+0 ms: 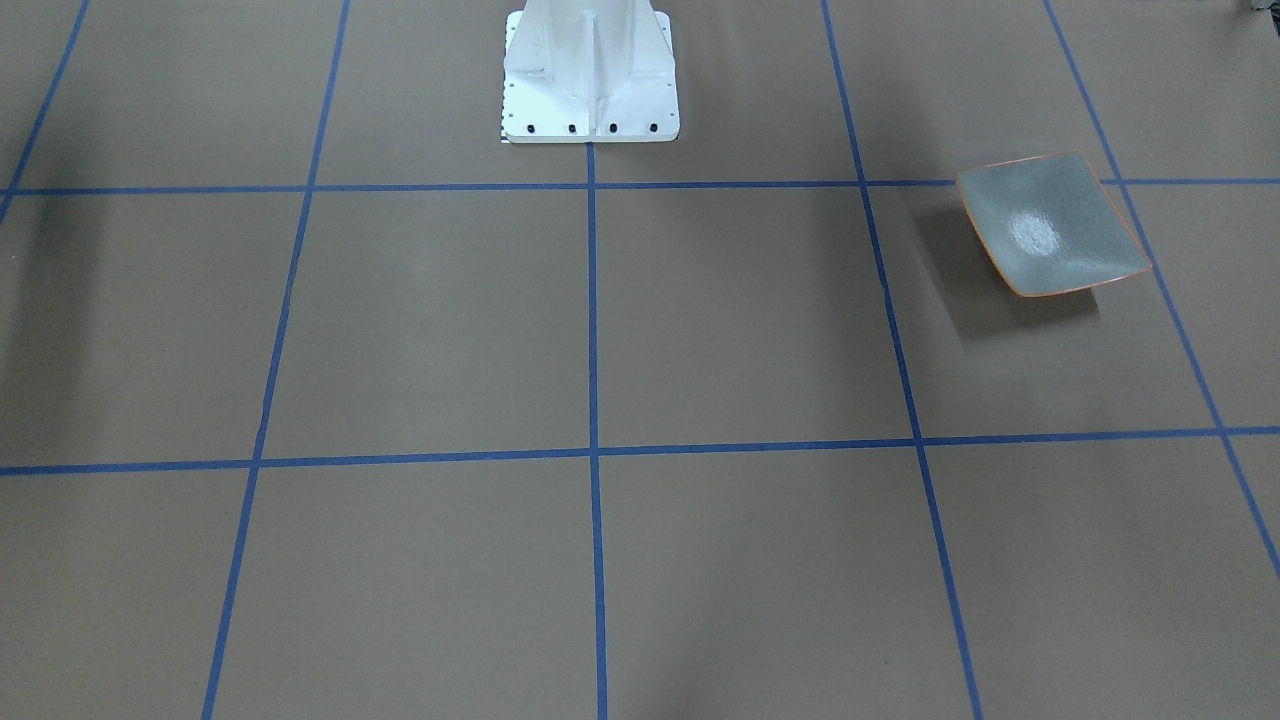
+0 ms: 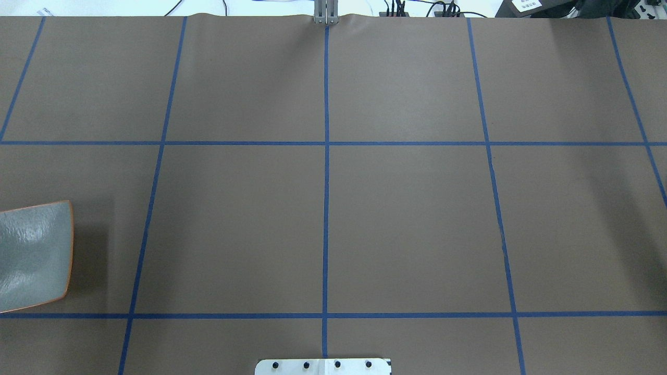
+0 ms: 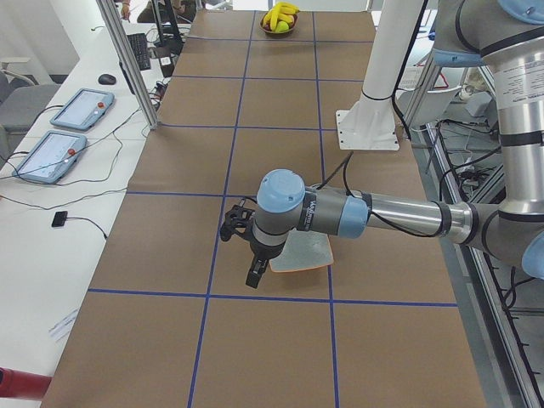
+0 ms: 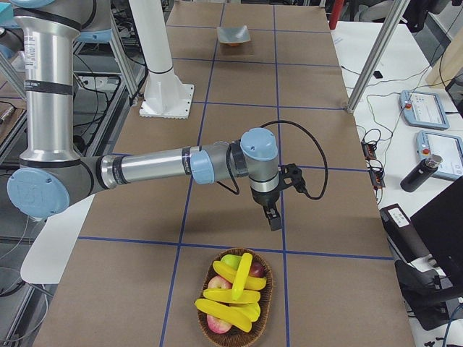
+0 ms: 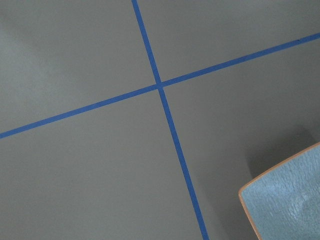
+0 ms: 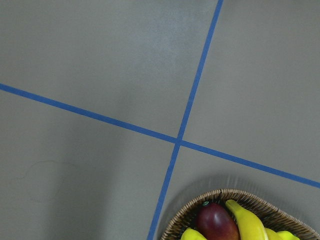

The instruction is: Transfer all bananas from basket to plate

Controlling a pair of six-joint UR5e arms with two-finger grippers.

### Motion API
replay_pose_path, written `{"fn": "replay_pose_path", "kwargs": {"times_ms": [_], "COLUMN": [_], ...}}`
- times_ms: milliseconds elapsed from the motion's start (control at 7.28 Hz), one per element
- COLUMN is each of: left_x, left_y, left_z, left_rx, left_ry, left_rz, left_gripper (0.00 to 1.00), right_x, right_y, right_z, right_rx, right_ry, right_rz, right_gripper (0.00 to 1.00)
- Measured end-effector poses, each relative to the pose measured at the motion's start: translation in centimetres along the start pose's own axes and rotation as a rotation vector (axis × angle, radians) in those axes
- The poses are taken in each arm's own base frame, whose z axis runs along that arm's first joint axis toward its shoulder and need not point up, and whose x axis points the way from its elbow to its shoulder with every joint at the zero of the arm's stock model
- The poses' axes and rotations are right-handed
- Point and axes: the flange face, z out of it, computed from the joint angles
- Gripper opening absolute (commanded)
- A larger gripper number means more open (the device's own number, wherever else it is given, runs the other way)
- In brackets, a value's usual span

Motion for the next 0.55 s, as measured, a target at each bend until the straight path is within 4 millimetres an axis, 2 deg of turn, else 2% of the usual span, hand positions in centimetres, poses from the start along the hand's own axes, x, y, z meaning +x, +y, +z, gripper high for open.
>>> {"fn": "replay_pose_path", "kwargs": {"times_ms": [275,549], "left_x": [0.0,-0.1], "left_y": [0.1,0.3], "left_z": [0.1,0.2], "left_rx": [0.000,-0.003], "left_ry": [0.002,0.004], "left_rz": [-0.001,-0.004], "left_gripper": [1.00,1.00], "right_x": [1.2,2.9], "right_y": [2.0,5.3], "right_z": [2.0,4.7], "right_rx": [-0.026,-0.054], "right_ry": [-0.005,-0.009], "right_rz": [-0.102,-0.253], "right_gripper": [0.99,0.98]}}
